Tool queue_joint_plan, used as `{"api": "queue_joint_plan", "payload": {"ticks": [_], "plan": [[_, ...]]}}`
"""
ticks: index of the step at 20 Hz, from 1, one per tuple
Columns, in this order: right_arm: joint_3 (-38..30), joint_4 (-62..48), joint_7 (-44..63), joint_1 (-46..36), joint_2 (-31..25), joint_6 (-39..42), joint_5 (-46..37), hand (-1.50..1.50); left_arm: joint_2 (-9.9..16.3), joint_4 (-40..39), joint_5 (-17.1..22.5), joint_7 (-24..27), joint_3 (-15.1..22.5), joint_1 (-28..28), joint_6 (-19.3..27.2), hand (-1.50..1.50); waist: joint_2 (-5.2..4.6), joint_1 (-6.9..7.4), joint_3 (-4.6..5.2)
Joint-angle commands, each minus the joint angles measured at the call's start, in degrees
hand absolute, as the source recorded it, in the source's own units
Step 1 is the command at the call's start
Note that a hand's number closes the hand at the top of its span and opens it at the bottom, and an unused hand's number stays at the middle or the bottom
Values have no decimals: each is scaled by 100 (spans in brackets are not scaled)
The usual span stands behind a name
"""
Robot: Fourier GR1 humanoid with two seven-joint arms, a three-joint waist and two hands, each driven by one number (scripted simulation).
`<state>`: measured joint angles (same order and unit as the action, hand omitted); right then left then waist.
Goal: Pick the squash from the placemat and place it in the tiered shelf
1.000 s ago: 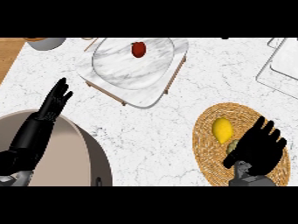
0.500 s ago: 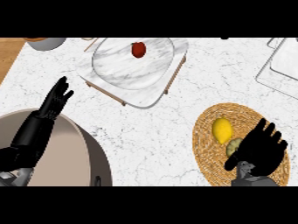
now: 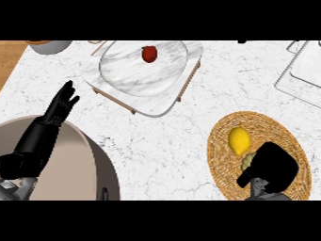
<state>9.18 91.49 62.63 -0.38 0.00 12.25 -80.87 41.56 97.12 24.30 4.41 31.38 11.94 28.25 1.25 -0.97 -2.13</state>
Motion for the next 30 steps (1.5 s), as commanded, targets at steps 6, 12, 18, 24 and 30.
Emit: {"api": "queue_joint_plan", "payload": {"ticks": [6,12,18,24,30], "plan": [[328,-91,815,-204,0,164,-273,150,-611,-591,91,-211,302,134,171,0,-166,-7,216],[1350,499,-3555,80,-872,618,1340,150,-136,-11,284,-35,188,-35,47,0,-161,320,122],[1477,1406,-5525,298,-1188,831,2842,150,-166,-34,390,-100,161,-97,117,0,-175,-21,110],[804,2304,-7051,485,-1765,1287,4351,150,26,-33,490,-129,63,-288,249,0,-156,-370,138],[-846,2598,-8054,426,-2544,1751,5738,150,257,46,623,-90,-66,-430,322,0,-173,-553,166]]}}
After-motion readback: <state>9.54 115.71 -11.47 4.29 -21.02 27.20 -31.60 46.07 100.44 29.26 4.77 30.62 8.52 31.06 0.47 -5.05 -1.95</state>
